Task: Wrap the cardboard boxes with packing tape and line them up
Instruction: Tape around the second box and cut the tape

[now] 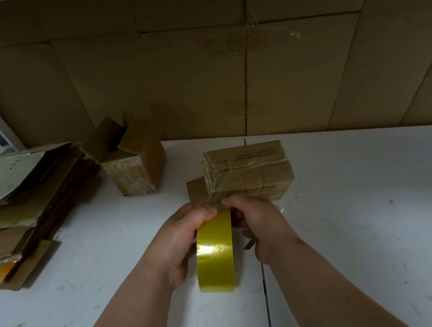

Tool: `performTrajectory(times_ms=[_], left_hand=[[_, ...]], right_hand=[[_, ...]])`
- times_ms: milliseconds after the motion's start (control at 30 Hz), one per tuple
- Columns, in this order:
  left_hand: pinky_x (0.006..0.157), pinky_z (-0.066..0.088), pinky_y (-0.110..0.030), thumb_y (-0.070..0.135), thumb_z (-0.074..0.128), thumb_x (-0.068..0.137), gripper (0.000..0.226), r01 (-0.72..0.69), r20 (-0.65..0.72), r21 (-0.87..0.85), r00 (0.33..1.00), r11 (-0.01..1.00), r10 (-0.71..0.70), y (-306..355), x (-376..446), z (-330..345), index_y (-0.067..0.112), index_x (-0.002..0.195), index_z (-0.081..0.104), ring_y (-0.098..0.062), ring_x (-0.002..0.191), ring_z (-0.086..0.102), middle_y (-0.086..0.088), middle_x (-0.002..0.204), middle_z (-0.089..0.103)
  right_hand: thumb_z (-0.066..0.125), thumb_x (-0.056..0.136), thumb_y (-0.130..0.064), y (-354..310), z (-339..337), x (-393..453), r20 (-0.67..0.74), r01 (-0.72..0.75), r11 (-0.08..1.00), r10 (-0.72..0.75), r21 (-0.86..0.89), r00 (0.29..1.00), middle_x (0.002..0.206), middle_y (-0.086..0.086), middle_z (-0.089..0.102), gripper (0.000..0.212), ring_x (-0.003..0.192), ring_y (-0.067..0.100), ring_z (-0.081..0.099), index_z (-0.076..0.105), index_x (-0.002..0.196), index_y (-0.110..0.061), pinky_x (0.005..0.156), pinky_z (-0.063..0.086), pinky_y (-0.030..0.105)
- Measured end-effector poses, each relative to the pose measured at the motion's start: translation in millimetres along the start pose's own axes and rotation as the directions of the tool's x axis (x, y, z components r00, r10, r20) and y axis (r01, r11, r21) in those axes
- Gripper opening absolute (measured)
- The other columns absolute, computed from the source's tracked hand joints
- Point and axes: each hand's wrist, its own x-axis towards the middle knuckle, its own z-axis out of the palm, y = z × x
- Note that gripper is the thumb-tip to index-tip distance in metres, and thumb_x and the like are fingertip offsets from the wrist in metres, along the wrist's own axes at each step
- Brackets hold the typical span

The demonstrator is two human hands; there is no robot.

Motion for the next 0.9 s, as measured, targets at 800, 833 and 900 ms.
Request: performTrajectory(times_ms=[800, 833, 900], left_hand=[[0.111, 0.026, -0.022, 0.037, 0.067, 0.092, 0.05, -0.471, 0.312, 0.849, 0.814, 0.241, 0.49, 44.6, 69.9, -8.1, 0.039, 0.139, 0.051, -0.01, 0.144, 0.029, 0.011, 0.161, 0.025], [0.111, 0.028, -0.025, 0.036, 0.068, 0.091, 0.05, -0.463, 0.29, 0.85, 0.81, 0.251, 0.511, 44.4, 72.7, -9.6, 0.039, 0.139, 0.053, -0.01, 0.143, 0.031, 0.011, 0.159, 0.028], [0.112, 0.031, -0.027, 0.034, 0.07, 0.09, 0.051, -0.449, 0.266, 0.856, 0.806, 0.255, 0.528, 43.8, 77.0, -11.3, 0.039, 0.138, 0.053, -0.01, 0.141, 0.034, 0.011, 0.157, 0.032]], right_hand=[[0.065, 0.088, -0.018, 7.8, -4.8, 7.4, -0.045, 0.147, 0.989, -0.146, 0.023, 0.988, 0.085, 0.0, 0.072, 0.005, 0.09, 0.025, 0.064, 0.07, 0.088, -0.019, 0.069, 0.042, 0.029], [0.065, 0.087, -0.016, 8.7, -7.1, 6.0, -0.03, 0.149, 0.988, -0.148, 0.026, 0.988, 0.071, -0.006, 0.069, 0.009, 0.078, 0.018, 0.061, 0.068, 0.08, -0.019, 0.066, 0.041, 0.027], [0.065, 0.087, -0.012, 11.1, -10.9, 3.3, -0.024, 0.15, 0.988, -0.149, 0.045, 0.989, 0.053, -0.015, 0.058, 0.02, 0.063, 0.009, 0.051, 0.062, 0.069, -0.021, 0.061, 0.037, 0.024]])
